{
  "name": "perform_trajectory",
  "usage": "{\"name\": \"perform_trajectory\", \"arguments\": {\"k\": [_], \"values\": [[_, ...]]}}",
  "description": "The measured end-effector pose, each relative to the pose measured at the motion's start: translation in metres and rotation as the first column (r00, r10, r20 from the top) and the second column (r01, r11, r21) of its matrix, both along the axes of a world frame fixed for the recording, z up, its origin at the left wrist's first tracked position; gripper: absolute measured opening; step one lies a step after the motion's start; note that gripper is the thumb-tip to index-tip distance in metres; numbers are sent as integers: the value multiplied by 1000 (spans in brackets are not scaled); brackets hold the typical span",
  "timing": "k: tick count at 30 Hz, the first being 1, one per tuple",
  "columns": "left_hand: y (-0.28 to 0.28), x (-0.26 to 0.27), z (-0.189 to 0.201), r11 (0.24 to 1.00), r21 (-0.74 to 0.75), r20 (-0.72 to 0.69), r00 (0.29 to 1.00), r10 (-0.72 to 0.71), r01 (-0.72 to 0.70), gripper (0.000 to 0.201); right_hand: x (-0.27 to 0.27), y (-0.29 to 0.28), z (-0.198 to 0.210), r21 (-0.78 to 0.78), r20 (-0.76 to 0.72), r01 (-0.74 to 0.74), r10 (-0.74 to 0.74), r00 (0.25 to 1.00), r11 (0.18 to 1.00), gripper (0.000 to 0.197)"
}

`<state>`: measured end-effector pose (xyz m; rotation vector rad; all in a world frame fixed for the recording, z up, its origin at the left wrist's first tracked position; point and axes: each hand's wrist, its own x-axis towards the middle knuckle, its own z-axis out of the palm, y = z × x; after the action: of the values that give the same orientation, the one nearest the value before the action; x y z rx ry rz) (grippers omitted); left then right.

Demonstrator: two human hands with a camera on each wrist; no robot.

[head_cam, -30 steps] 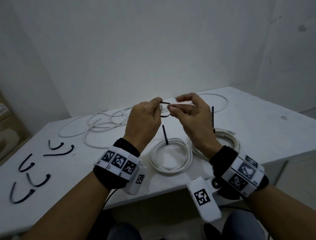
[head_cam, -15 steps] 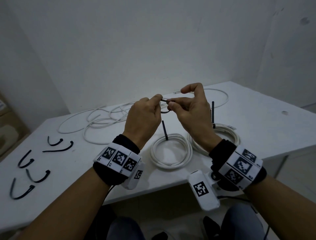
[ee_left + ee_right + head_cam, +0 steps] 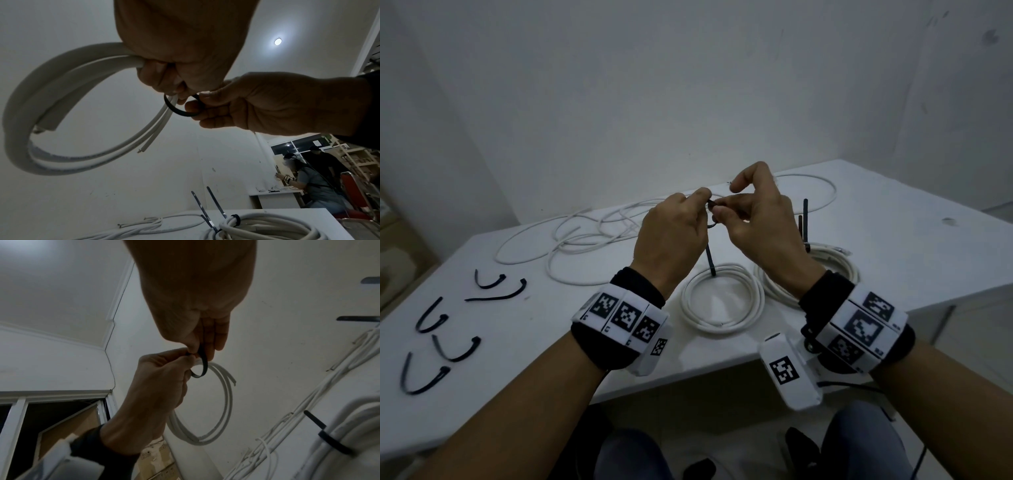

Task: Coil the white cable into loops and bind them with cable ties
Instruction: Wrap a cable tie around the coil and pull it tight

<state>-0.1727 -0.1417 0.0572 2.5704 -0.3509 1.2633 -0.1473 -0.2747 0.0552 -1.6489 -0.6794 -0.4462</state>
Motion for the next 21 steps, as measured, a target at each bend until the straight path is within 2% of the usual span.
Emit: {"name": "perform_trajectory", "arguments": {"k": [2,4,6,9,11,13,15,17,21], "values": [[-3,-1,0,999,-11,3,999,-31,32,37,0,2,3,-14,2,14,-14,1000,1000,30],[-4,0,2,996,-60,-5,998,-66,65,38,2,3,5,-2,-10,15,-15,1000,1000,30],[-2,1,5,979,-173,-35,992,-117,109,29,4,4,5,25,-11,16,-16,1000,1000,25],[-2,-2,11,919,-377,-163,969,-185,112,27,10,5,3,33,19,61,-62,998,998,16],[-2,-2,16,825,-553,-257,916,-307,121,25,16,4,4,16,31,84,-85,996,996,15],[1,-3,23,675,-733,-324,827,-459,88,25,21,2,8,-11,59,91,-90,994,996,17],[6,-3,29,570,-819,-341,744,-575,65,27,24,1,13,-88,103,98,-89,991,991,20],[8,-4,30,575,-814,-364,705,-608,77,25,27,-1,21,-189,134,106,-81,988,976,20],[3,-7,26,659,-747,-404,728,-554,88,17,32,-4,34,-299,127,82,-46,991,951,21]]}}
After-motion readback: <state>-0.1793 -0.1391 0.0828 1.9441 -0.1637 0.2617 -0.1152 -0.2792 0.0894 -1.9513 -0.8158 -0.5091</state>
